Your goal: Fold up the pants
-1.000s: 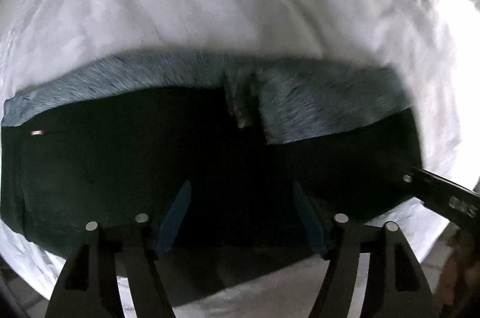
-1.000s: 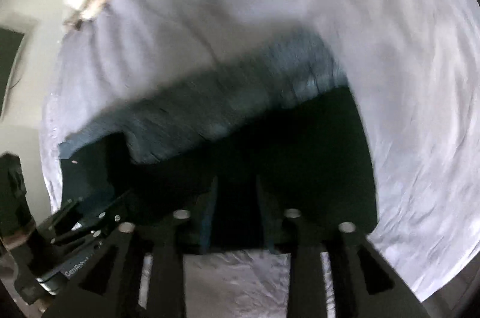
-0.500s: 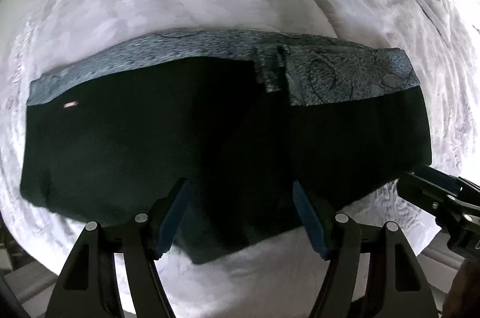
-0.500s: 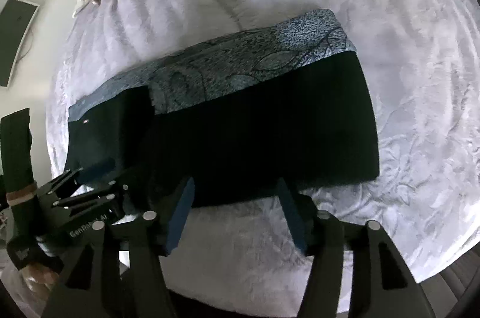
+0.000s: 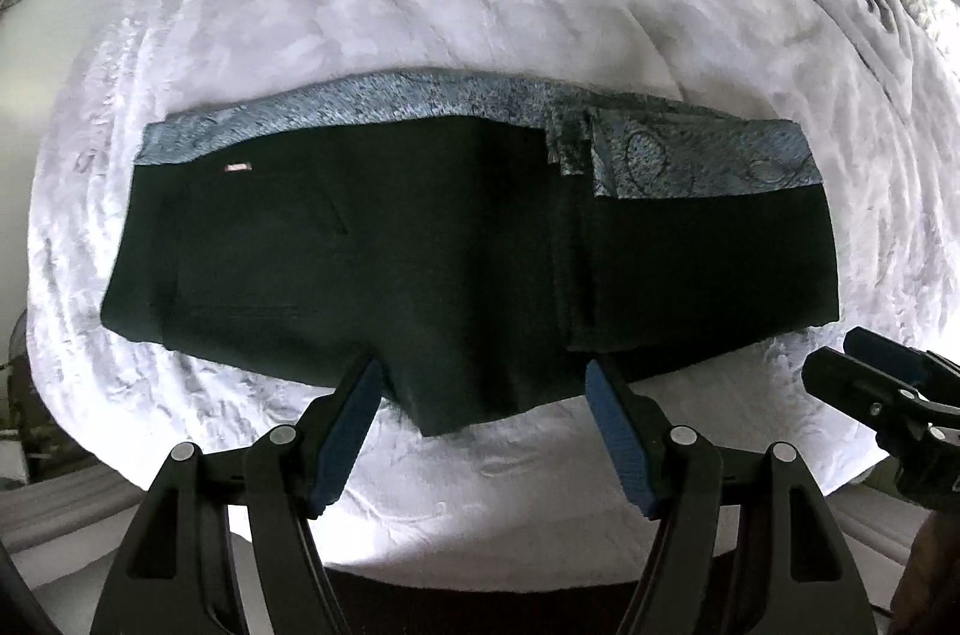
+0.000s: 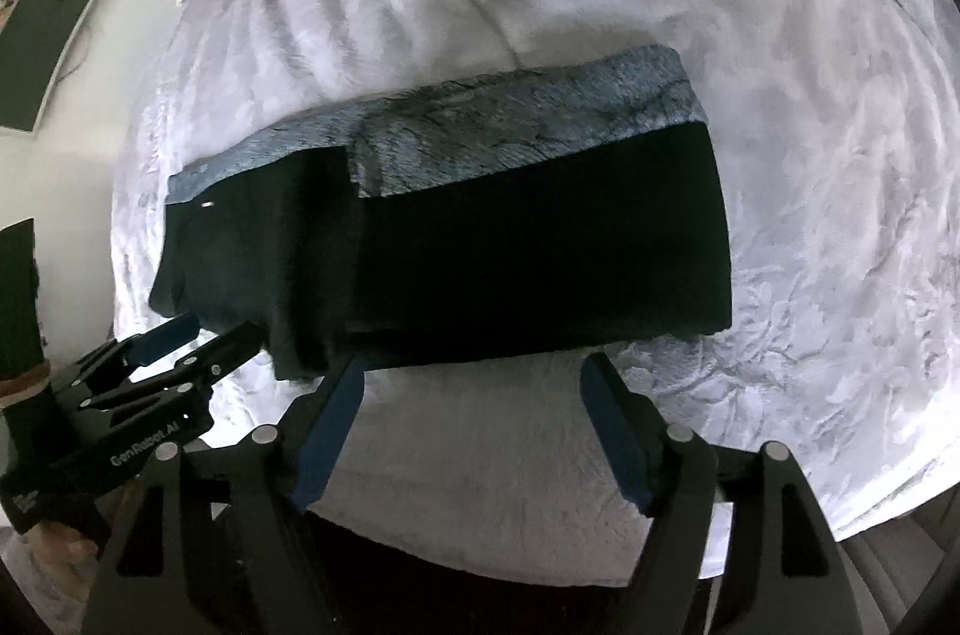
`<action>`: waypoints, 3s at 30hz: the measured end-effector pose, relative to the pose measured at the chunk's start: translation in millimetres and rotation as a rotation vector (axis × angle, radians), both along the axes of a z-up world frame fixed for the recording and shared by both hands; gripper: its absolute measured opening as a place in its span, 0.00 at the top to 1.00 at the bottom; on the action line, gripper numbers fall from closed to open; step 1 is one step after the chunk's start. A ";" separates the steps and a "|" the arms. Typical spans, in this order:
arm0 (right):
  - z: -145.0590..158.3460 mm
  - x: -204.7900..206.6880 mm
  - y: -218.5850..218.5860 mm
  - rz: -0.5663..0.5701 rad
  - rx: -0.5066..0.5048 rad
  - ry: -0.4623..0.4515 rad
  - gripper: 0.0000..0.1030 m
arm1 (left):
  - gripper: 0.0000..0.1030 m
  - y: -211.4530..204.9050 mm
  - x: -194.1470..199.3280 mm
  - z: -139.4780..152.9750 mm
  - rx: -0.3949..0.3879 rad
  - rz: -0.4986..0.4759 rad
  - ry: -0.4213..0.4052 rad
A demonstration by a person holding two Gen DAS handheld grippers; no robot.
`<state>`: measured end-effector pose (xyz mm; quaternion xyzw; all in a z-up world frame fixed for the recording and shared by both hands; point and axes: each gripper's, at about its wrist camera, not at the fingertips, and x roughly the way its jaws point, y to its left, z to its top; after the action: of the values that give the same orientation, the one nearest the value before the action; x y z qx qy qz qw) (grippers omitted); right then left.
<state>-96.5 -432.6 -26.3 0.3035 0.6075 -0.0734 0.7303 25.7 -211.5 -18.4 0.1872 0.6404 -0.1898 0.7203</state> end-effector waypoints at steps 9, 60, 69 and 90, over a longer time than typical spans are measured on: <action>13.9 11.2 -1.3 0.058 -0.042 -0.027 0.23 | 0.05 -6.6 -2.0 20.2 -0.020 0.052 -0.061; 7.0 55.9 92.8 -0.017 -0.182 0.083 0.00 | 0.05 100.0 69.5 -8.5 -0.052 0.049 0.009; -3.9 88.9 133.2 0.028 -0.214 0.131 0.00 | 0.05 158.7 92.0 -32.9 -0.070 0.106 0.015; -21.6 119.0 177.2 0.152 -0.176 0.181 0.00 | 0.05 294.0 136.2 -92.9 -0.607 0.532 0.279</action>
<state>22.5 -255.5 -47.9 0.1834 0.6833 -0.0979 0.7000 161.9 82.5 -111.4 -0.2325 0.6728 -0.2008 0.6731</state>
